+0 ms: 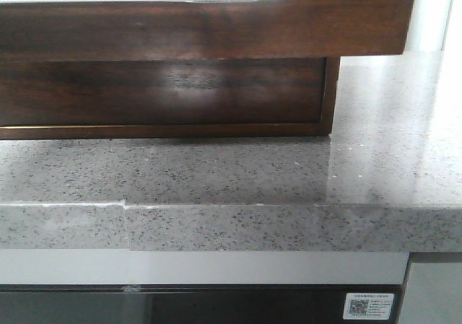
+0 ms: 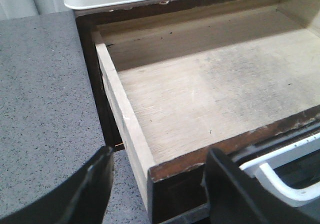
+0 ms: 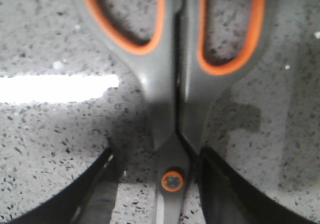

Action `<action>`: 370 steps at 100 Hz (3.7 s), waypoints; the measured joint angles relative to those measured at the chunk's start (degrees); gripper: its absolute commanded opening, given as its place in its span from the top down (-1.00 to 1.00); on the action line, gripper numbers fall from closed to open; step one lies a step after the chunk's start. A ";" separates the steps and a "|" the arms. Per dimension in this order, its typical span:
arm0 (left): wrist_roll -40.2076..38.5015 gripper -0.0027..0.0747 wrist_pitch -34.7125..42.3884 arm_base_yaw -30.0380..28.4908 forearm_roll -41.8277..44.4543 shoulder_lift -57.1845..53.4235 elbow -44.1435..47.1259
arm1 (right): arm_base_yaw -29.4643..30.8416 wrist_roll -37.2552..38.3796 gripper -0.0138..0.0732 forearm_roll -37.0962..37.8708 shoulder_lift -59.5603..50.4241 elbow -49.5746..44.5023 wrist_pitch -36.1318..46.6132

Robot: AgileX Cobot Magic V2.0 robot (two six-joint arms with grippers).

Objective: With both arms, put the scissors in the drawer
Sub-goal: 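Lower the right gripper over the grey-and-orange scissors and grasp them, then lift the scissors with the right gripper and carry them over the drawer, then lower the scissors into the drawer and open the right gripper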

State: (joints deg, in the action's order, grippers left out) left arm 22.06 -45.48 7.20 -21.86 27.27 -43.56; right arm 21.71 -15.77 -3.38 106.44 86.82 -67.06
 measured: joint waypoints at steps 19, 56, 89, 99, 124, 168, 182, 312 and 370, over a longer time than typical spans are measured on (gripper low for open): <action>0.00 -0.07 0.13 0.00 0.00 0.00 0.00 | 0.00 -0.46 0.24 0.00 0.23 0.65 -1.18; 0.00 -0.07 0.13 0.00 0.00 0.00 0.00 | 0.00 -1.65 0.68 -0.11 0.23 0.65 -2.12; 0.00 -0.07 0.13 0.00 0.00 0.00 0.00 | -0.69 -1.65 0.68 -0.22 -7.10 2.18 -2.93; 0.00 -0.07 0.03 0.00 0.00 0.00 0.00 | -2.20 -1.80 0.68 -0.22 -11.72 4.35 -3.35; 0.00 -0.07 0.03 0.00 0.00 0.00 0.00 | -10.01 -2.15 0.68 -0.22 -23.20 12.60 -4.35; 0.00 -0.07 0.03 0.00 0.00 0.00 0.00 | -35.84 -20.14 0.68 -11.37 -33.05 18.37 -1.70; 0.00 -0.07 0.03 0.00 0.00 0.00 0.00 | -43.73 -27.74 0.68 -12.44 -30.98 18.37 -2.08; 0.00 -0.07 0.03 0.00 0.10 0.00 0.00 | -54.72 -45.99 0.15 -6.21 -9.86 18.37 -5.58; 0.00 -0.07 0.03 0.00 0.10 0.00 0.00 | -48.60 -11.51 0.15 -2.21 -26.19 20.16 -5.59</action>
State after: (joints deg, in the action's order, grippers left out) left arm 22.06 -45.45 7.20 -21.76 27.27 -43.56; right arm -26.89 -27.28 -5.58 80.25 106.98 -72.65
